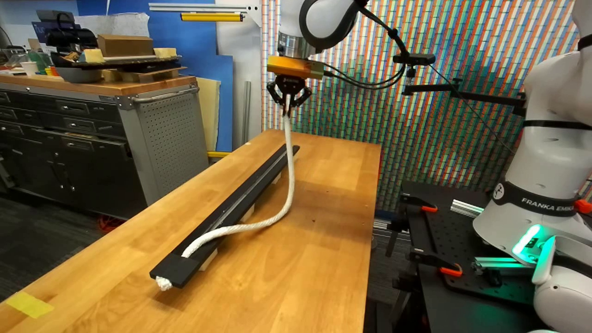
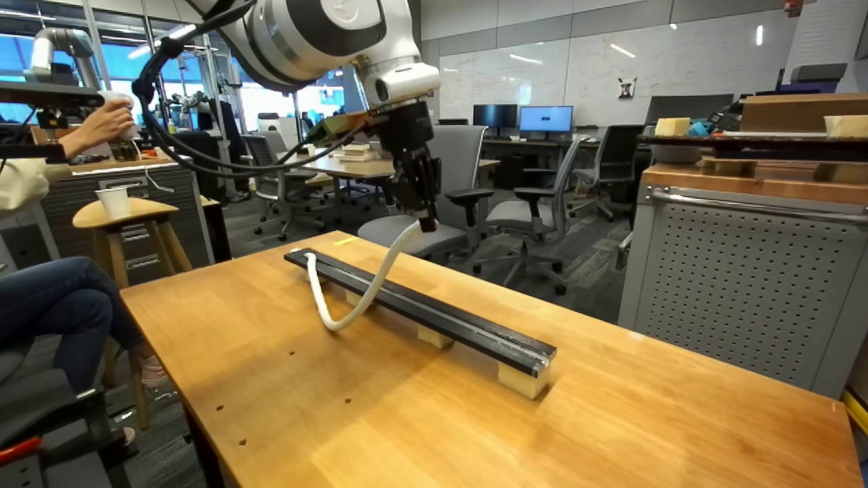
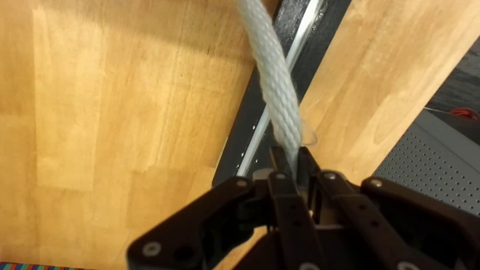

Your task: Put the rope in the groove then press down on the rope

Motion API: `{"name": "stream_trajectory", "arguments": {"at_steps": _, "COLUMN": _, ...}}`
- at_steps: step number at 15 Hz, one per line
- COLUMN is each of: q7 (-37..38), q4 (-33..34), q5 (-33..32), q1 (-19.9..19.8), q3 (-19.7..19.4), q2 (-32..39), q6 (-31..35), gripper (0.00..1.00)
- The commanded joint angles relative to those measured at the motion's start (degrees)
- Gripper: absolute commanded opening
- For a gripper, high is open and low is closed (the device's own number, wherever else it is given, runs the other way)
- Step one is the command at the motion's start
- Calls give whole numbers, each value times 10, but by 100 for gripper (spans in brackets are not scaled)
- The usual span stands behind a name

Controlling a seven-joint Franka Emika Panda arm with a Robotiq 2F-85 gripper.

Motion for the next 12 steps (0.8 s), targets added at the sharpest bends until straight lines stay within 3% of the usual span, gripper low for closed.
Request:
{"name": "stream_trajectory", "arguments": {"at_steps": 1, "q7": 59, "q4": 60, "q5": -23, "q1": -11, "q3": 14, "q2": 5, "q6": -46, "gripper": 7}}
{"name": "stream_trajectory", "arguments": {"at_steps": 12, "q7": 213, "q4": 141, "q5": -88, "q1": -14, "q3": 16, "q2": 10, "q6": -75, "gripper": 7}}
